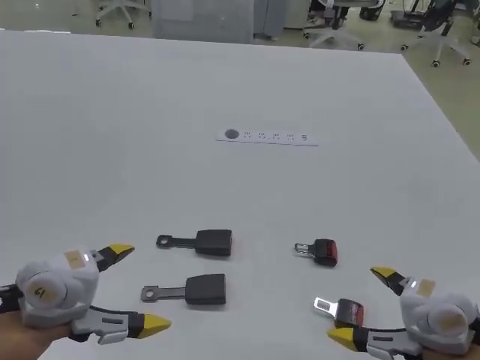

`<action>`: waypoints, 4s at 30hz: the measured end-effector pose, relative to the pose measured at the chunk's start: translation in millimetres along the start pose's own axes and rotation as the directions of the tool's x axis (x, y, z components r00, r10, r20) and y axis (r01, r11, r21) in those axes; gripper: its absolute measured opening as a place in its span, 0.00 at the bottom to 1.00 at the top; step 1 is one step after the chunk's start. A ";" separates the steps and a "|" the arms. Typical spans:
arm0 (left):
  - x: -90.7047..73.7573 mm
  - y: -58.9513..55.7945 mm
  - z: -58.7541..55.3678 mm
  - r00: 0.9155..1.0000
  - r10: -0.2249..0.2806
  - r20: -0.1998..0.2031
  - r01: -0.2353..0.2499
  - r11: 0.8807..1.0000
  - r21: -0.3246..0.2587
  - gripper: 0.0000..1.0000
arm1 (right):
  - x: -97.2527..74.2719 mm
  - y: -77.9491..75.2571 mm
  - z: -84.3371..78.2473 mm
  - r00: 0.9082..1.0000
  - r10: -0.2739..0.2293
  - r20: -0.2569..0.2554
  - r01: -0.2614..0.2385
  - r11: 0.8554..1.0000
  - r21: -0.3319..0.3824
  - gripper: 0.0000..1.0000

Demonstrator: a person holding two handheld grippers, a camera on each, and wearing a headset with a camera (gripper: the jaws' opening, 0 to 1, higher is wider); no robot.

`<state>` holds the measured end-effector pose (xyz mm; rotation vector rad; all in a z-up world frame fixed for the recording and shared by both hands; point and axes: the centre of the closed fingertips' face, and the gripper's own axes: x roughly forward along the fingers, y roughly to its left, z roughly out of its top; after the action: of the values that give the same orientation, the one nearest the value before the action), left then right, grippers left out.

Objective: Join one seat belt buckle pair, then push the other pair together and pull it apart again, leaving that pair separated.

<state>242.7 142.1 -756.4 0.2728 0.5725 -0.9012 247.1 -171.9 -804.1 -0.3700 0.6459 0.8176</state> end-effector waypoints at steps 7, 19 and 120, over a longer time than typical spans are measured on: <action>7.0 0.5 -2.1 1.000 -0.012 -0.019 0.013 1.000 0.013 0.92 | 3.6 0.3 -7.4 0.999 0.029 -0.030 -0.029 0.999 -0.012 0.88; 22.5 1.5 -6.9 0.998 -0.044 -0.054 0.046 0.999 0.029 0.91 | 13.7 0.8 -14.7 0.996 0.069 -0.057 -0.071 0.997 -0.022 0.87; 108.0 -14.1 -43.9 0.872 -0.320 -0.370 0.434 0.857 0.279 0.33 | 61.0 11.2 -13.6 0.933 0.345 -0.104 -0.357 0.922 -0.151 0.36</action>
<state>268.4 82.4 -854.2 0.6560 0.7726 -1.3684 264.4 -138.3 -855.1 -0.4463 0.7274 1.2120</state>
